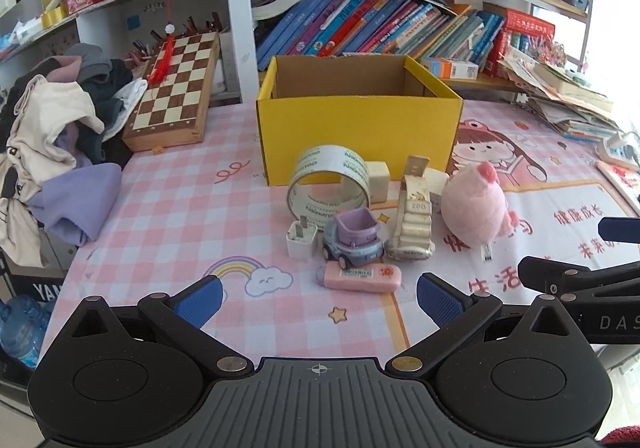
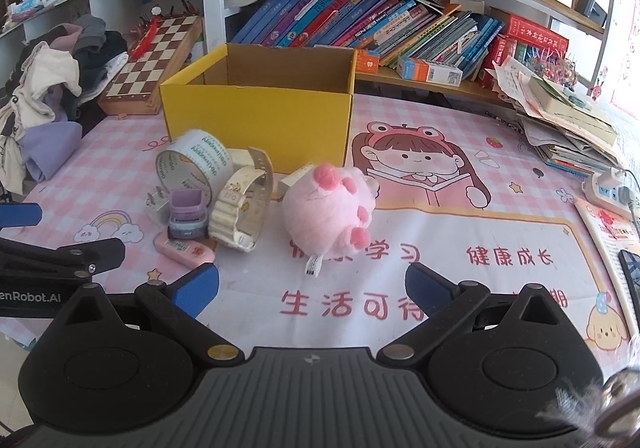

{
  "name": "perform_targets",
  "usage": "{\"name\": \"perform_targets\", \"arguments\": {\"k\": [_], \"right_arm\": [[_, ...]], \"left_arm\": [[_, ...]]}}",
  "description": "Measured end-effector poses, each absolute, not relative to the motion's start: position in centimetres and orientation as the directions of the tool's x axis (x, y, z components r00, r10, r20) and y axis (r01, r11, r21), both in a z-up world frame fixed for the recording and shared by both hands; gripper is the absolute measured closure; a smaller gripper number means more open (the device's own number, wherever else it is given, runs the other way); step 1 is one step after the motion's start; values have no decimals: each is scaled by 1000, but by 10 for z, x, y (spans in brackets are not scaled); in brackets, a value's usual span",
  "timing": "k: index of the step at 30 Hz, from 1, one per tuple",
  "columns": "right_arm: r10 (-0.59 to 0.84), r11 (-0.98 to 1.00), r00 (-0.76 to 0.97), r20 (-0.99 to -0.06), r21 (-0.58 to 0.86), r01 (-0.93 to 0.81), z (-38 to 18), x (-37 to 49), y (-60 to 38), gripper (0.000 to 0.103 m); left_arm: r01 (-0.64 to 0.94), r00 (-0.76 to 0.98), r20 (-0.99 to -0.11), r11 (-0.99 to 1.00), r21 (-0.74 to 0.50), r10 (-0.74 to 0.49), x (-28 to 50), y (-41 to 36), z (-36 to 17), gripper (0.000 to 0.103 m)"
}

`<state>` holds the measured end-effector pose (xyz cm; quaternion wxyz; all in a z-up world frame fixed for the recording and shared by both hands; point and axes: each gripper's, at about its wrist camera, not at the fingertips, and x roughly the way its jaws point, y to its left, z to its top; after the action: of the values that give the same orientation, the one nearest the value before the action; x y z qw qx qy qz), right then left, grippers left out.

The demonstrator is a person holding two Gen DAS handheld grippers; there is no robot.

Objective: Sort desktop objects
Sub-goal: 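Grasp the cream watch with the left tool while the right tool grasps the pink plush pig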

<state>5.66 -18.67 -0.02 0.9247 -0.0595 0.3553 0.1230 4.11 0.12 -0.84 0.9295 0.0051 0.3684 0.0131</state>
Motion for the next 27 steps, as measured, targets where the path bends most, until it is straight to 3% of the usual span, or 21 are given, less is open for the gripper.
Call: {"name": "perform_targets", "arguments": {"k": [22, 27], "right_arm": [[237, 938, 653, -719, -6, -348, -11, 134, -194, 1], [261, 926, 630, -731, 4, -378, -16, 150, -194, 7]], "left_arm": [[-86, 693, -720, 996, -34, 35, 79, -4, -22, 0], [-80, 694, -720, 995, -61, 12, 86, -8, -22, 0]]}}
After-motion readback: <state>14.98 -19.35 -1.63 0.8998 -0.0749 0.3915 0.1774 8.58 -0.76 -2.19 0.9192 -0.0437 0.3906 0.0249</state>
